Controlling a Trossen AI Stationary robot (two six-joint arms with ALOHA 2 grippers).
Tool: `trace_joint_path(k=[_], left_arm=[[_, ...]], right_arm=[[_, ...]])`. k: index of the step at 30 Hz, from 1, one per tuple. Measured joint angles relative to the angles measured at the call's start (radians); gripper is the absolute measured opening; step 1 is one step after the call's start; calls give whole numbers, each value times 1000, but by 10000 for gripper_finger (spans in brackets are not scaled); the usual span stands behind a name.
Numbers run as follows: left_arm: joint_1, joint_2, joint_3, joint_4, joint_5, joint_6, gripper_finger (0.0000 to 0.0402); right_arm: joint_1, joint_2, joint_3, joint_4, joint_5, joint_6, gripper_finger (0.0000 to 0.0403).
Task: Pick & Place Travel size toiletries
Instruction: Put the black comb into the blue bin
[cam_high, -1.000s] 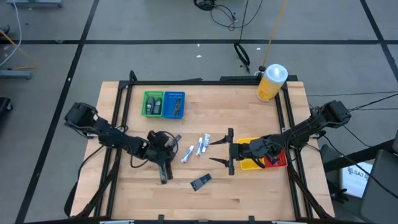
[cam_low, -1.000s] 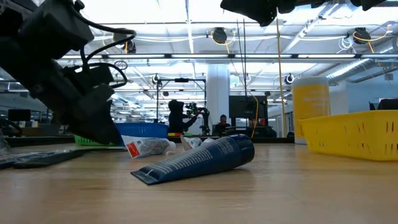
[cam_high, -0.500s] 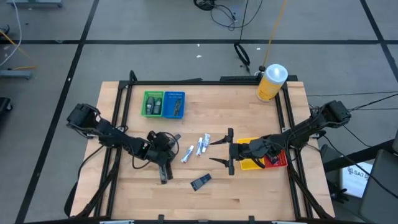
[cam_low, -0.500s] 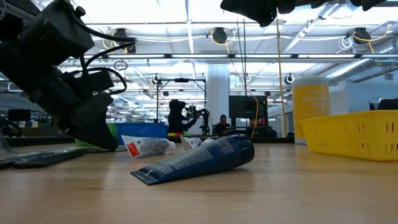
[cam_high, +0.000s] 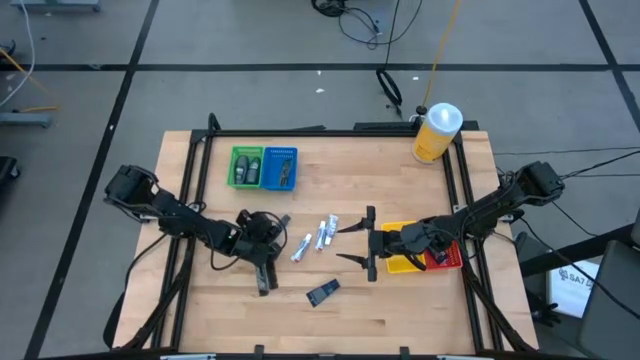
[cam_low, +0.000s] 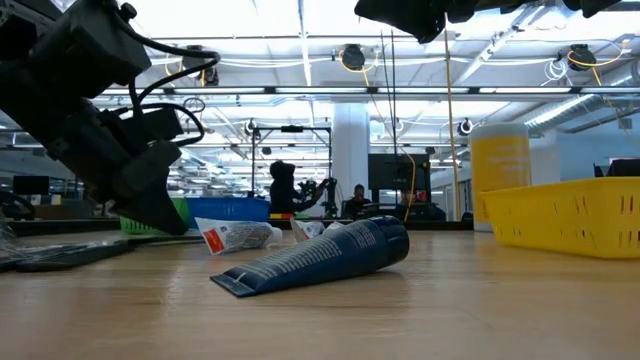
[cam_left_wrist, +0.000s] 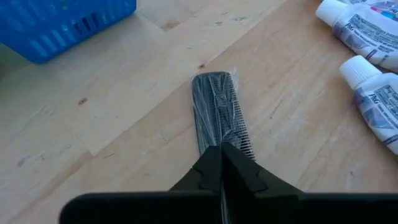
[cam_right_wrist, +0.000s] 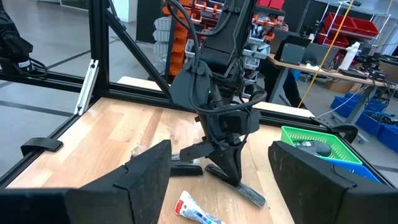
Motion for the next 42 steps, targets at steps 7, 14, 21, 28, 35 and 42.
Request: trace_joint_path(k=[7, 14, 21, 28, 35, 42], left_arm=[[0, -5, 0, 1, -8, -1, 2], [0, -112, 0, 2, -39, 25, 1], [108, -324, 0, -13, -152, 145, 2], [514, -417, 2, 72, 99, 355, 2], [731, -333, 2, 125, 255, 398, 4], [751, -177, 1, 248, 236, 333, 8]], right_arm=[[0, 0, 0, 0, 0, 0, 260], [0, 0, 0, -1, 0, 0, 260], [0, 0, 0, -1, 0, -8, 260], [0, 0, 0, 0, 1, -23, 260], [0, 0, 0, 0, 2, -23, 260], [-1, 0, 0, 1, 3, -23, 260]])
